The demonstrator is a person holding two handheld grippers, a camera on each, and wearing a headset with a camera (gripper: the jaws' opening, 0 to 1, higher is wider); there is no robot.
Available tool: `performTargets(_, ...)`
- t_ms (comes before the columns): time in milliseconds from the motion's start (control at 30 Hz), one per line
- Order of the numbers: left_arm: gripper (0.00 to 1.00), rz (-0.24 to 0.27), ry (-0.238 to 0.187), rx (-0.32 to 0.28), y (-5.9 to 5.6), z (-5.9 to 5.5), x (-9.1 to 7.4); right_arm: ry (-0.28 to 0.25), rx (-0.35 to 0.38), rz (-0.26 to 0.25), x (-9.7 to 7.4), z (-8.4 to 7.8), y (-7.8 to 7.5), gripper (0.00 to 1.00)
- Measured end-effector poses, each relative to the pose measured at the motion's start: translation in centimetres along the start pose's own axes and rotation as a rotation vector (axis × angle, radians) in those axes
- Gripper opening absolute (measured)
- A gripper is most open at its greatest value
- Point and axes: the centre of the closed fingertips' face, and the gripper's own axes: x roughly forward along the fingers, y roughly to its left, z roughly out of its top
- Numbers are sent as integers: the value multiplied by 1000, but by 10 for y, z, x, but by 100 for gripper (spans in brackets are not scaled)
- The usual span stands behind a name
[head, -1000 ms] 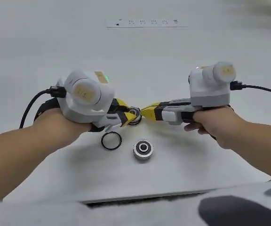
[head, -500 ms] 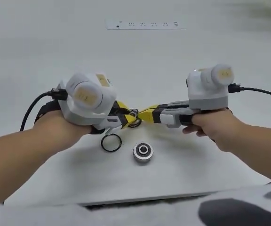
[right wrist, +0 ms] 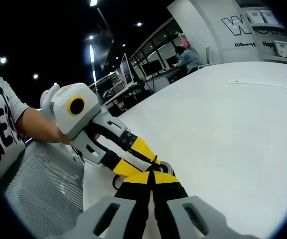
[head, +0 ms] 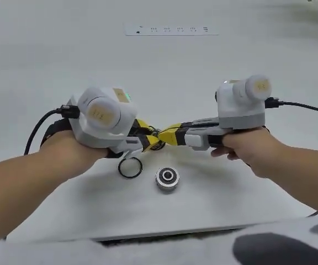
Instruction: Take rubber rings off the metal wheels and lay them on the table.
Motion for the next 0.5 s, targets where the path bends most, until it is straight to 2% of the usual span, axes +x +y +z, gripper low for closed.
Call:
performTargets(133, 13, 3, -6, 2, 0, 1, 0, -1, 3, -8, -1, 0, -2, 0)
performTargets(333, 13, -5, -7, 43, 1, 1, 0, -13, 18, -16, -2, 1, -5, 0)
performTargets(500, 12, -21, -12, 37, -1, 3, -3, -22, 29, -15, -3, 4, -6, 0)
